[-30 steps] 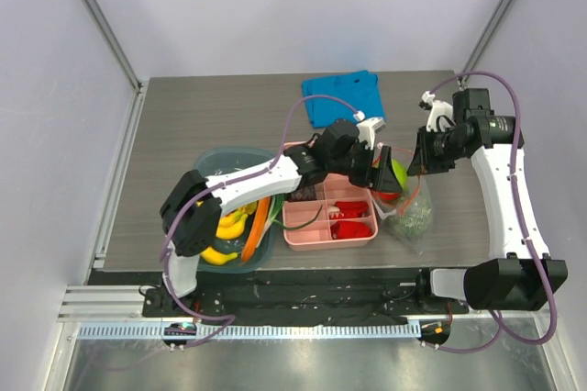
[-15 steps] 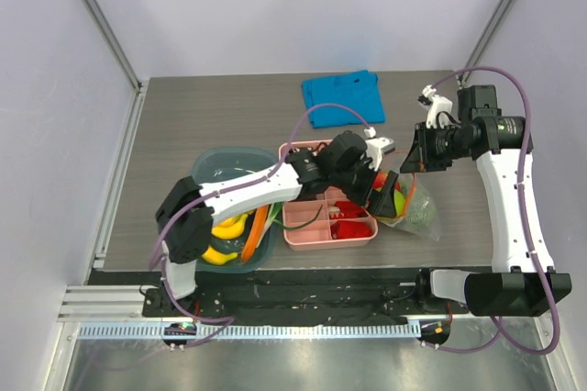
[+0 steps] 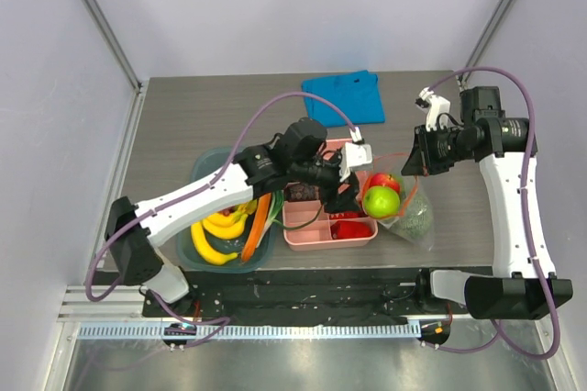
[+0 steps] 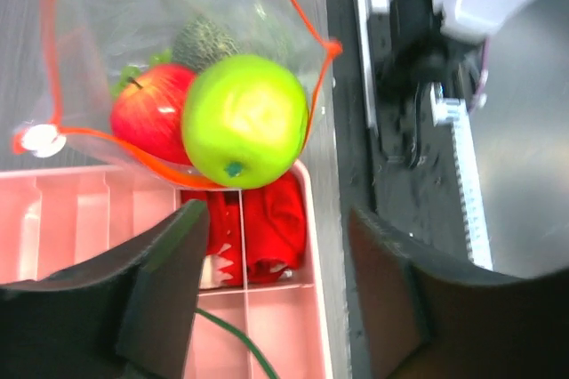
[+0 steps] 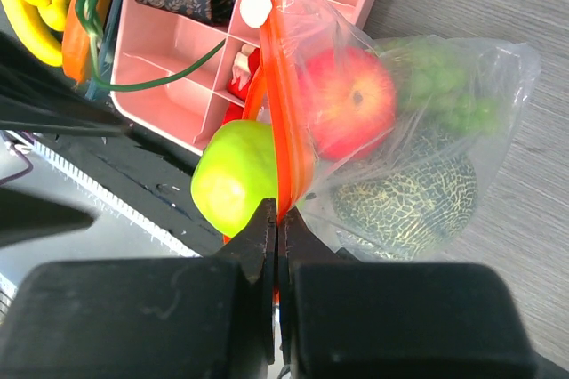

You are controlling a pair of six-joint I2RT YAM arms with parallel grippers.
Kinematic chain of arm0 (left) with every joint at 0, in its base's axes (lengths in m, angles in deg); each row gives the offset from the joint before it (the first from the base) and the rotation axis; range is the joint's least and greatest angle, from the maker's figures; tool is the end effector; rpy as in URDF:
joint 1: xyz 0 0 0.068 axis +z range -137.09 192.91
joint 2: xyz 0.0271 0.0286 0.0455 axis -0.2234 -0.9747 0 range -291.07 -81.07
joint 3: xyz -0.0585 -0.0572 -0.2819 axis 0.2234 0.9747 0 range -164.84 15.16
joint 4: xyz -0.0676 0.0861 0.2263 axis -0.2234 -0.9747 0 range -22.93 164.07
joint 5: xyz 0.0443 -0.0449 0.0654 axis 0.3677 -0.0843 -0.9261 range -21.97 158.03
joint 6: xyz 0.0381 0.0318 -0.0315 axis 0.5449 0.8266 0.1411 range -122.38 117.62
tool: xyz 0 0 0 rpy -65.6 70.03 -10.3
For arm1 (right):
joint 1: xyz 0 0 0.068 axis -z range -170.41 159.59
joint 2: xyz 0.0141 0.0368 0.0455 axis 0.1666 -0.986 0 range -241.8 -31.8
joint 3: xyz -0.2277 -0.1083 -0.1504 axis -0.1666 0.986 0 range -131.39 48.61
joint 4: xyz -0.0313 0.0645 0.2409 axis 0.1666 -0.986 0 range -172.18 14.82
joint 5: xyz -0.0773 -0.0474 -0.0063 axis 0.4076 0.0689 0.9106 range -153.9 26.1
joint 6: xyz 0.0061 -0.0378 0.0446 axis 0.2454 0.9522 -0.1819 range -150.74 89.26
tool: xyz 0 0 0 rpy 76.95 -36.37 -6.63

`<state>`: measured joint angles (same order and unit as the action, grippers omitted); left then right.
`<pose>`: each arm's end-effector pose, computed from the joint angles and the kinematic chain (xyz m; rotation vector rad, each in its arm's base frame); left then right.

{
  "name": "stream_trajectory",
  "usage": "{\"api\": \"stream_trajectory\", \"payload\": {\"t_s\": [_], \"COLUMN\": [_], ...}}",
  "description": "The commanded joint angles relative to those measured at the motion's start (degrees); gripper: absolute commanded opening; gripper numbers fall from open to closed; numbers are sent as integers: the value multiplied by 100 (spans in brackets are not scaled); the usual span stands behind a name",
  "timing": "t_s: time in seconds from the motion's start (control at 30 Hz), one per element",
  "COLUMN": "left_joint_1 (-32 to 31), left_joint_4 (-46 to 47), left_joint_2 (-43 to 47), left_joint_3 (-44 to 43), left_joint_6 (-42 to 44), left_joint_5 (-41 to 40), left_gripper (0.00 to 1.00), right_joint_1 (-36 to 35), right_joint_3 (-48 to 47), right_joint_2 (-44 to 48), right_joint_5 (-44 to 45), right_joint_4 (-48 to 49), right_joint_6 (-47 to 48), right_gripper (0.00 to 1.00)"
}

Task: Place the food in the zip-top bag and seal the zipper
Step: Place the fake fruit in the zipper food storage bag, then adjust the zipper food storage bag at the center of the board.

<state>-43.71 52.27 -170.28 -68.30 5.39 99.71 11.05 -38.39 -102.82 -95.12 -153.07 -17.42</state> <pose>0.1755 -0.3069 0.3841 1.4402 1.6021 -1.0806 0.1883 0.0173 0.4081 -0.4360 2.4922 0.6182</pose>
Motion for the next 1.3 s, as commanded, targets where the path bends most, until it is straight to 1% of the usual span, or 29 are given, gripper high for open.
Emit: {"api": "stream_trajectory", "payload": {"t_s": [0.0,0.03,0.07,0.13,0.17,0.2,0.23,0.3,0.33,0.4,0.43,0.47,0.5,0.53,0.6,0.63,0.67,0.73,0.77,0.83,0.87,0.9,1.0,1.07,1.1,1.2,1.27], "left_joint_1": [-33,-42,-94,-139,-147,-182,-191,-191,-183,-174,-156,-139,-130,-121,-112,-95,-77,-16,37,55,55,55,37,37,20,-15,-59], "left_joint_4": [-711,-694,-668,-519,-370,-212,225,718,1304,1835,1933,1856,1751,1593,1188,1117,864,591,267,-7,-87,-105,-105,-140,-140,-123,-123], "left_joint_2": [-430,-570,-641,-869,-940,-1001,-1124,-1204,-1213,-1230,-1257,-1387,-1415,-1424,-1258,-1161,-1073,-809,-739,-484,-379,-300,-132,-132,-132,-141,-202], "left_joint_3": [-171,-162,-162,-197,-206,-240,-284,-494,-522,-618,-706,-820,-908,-987,-883,-630,-523,-251,-171,-22,188,303,515,480,462,453,419], "left_joint_6": [1122,1113,1104,1078,990,668,464,-89,-596,-933,-1179,-1260,-1295,-1252,-752,-455,131,723,1300,1980,2270,2760,3334,3581,3861,4345,4513], "left_joint_5": [470,471,401,348,339,339,339,261,138,-221,-250,-181,-102,47,57,75,145,329,434,497,514,497,383,365,322,347,347], "left_gripper": [58,52,42,34,31,31,31,30,31,39,45,55,60,62,68,72,73,76,77,77,77,76,74,72,72,70,68], "right_joint_1": [-31,-31,-31,-31,-31,-22,-31,-31,-22,-31,-31,-31,-31,-31,-31,-31,-31,-31,-31,-31,-31,-31,-31,-31,-31,-31,-31], "right_joint_3": [-238,-247,-256,-282,-317,-317,-317,-300,-300,-309,-309,-317,-317,-326,-379,-388,-388,-388,-388,-414,-423,-440,-467,-476,-476,-476,-476], "right_joint_2": [299,317,317,309,308,300,291,282,265,238,221,229,221,212,221,221,229,256,256,256,256,256,238,229,229,238,229], "right_joint_5": [-358,-384,-411,-498,-516,-543,-630,-683,-692,-718,-745,-806,-833,-859,-894,-903,-947,-982,-1000,-1026,-1044,-1105,-1158,-1211,-1211,-1255,-1316], "right_joint_4": [-95,-95,-95,-104,-104,-104,-104,-122,-130,-165,-209,-218,-236,-270,-332,-341,-359,-385,-385,-385,-394,-403,-420,-438,-455,-482,-490], "right_joint_6": [232,232,215,180,162,153,136,136,136,171,188,214,232,250,320,329,355,382,390,390,390,399,426,469,470,496,514], "right_gripper": [1,1,1,1,1,1,1,1,1,1,1,1,1,1,1,1,1,1,1,1,1,1,1,1,1,1,1]}}
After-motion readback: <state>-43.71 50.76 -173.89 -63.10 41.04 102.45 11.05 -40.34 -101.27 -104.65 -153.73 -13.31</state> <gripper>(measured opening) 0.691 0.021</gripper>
